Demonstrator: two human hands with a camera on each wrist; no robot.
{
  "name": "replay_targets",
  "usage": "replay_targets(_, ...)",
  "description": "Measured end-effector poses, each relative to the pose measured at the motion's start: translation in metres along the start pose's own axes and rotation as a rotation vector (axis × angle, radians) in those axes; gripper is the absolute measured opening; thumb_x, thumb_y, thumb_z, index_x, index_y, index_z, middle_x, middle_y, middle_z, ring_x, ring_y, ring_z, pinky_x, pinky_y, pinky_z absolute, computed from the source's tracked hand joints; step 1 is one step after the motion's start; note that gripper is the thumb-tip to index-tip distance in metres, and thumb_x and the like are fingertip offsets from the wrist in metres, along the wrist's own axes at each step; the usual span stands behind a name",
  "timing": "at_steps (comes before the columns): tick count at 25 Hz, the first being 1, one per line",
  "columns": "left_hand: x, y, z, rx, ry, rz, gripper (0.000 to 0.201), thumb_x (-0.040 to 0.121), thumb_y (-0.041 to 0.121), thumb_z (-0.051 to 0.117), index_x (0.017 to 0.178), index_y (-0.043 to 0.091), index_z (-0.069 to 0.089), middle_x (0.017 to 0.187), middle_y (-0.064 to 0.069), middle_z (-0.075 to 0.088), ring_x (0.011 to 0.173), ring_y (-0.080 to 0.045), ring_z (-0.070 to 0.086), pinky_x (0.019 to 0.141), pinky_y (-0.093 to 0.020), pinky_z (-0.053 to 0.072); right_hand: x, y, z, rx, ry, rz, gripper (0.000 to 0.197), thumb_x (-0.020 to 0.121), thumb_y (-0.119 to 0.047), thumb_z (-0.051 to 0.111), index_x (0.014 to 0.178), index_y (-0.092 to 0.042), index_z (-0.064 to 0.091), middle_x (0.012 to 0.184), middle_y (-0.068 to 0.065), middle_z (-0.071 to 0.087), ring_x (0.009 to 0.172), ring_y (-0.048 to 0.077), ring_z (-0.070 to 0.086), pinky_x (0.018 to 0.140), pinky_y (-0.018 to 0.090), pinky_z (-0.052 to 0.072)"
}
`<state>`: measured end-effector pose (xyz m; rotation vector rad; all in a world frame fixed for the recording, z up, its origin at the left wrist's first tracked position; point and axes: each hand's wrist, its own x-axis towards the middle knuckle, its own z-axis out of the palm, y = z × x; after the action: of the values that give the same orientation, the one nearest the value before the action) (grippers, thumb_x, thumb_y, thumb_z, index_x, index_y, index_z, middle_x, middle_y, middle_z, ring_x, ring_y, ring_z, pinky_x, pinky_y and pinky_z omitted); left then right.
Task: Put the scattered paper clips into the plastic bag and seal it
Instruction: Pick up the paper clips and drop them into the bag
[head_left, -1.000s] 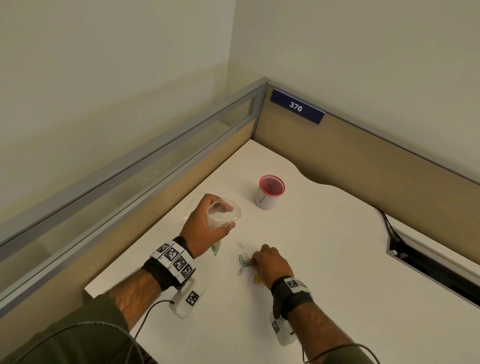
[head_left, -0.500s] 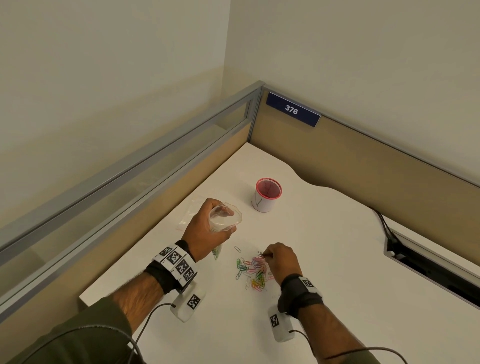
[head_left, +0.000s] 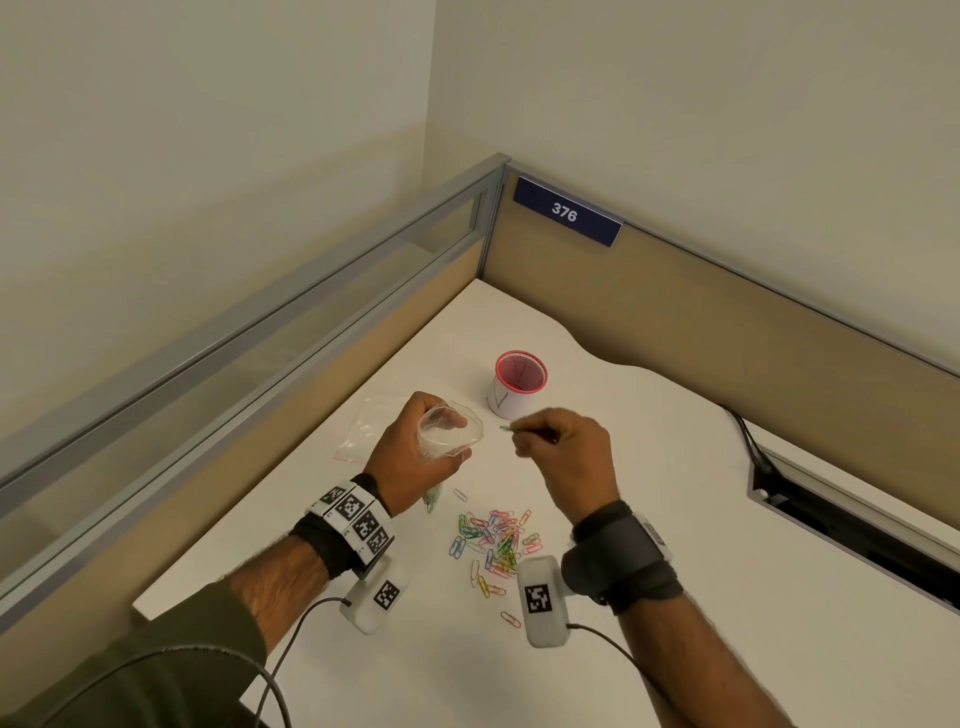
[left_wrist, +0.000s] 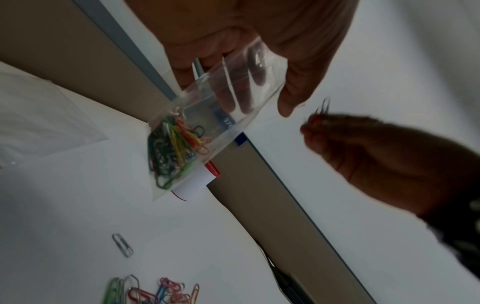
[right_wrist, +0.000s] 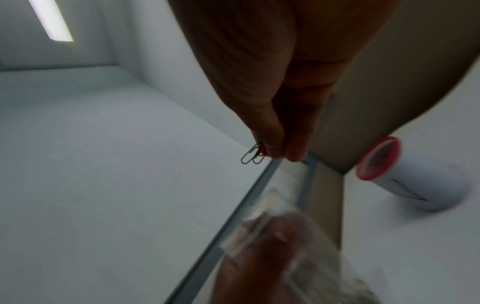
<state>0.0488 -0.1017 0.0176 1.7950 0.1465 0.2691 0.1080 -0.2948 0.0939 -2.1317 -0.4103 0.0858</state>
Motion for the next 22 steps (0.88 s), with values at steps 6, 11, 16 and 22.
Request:
replay_targets(6, 0.001, 0.005, 0.007, 0.009, -0.005, 0.018, 0.045, 0.081, 0.019, 0.08, 0.108, 0.035, 0.048, 0.11, 0.008, 0.064, 0.113, -0.013, 0.062, 0.094, -0.027, 0.051, 0.012, -0.058, 0.011, -0.292, -0.176, -0.294, 0.013, 0.089, -0.009, 0.063, 0.096, -0.014, 0.073, 0.092, 0.002, 0.07, 0.082, 0.014, 0.063, 0.08, 0.024, 0.055)
replay_targets(11, 0.0, 0.007, 0.005, 0.002, -0.016, 0.021, 0.047, 0.079, 0.027, 0.08, 0.11, 0.037, 0.047, 0.111, 0.01, 0.062, 0.112, -0.016, 0.063, 0.092, -0.03, 0.053, 0.009, -0.064, 0.01, -0.382, -0.251, -0.329, 0.015, 0.091, -0.01, 0.06, 0.101, -0.014, 0.071, 0.097, 0.004, 0.069, 0.086, 0.017, 0.063, 0.082, 0.032, 0.056)
replay_targets(16, -0.005, 0.008, 0.01, 0.001, -0.022, 0.02, 0.048, 0.077, 0.027, 0.079, 0.117, 0.024, 0.051, 0.116, 0.004, 0.065, 0.115, -0.016, 0.062, 0.1, -0.037, 0.054, 0.007, -0.059, -0.008, -0.195, -0.167, -0.245, 0.016, 0.09, -0.004, 0.06, 0.099, -0.012, 0.071, 0.09, -0.001, 0.069, 0.076, 0.009, 0.065, 0.073, 0.009, 0.05)
replay_targets(22, -0.013, 0.011, 0.012, -0.038, 0.008, 0.043, 0.044, 0.075, 0.023, 0.079, 0.109, 0.025, 0.052, 0.111, 0.005, 0.069, 0.115, -0.01, 0.063, 0.107, -0.041, 0.049, -0.012, -0.002, -0.009, -0.095, -0.111, -0.145, 0.016, 0.088, 0.0, 0.06, 0.093, -0.011, 0.071, 0.082, -0.005, 0.064, 0.067, 0.004, 0.062, 0.064, 0.01, 0.05)
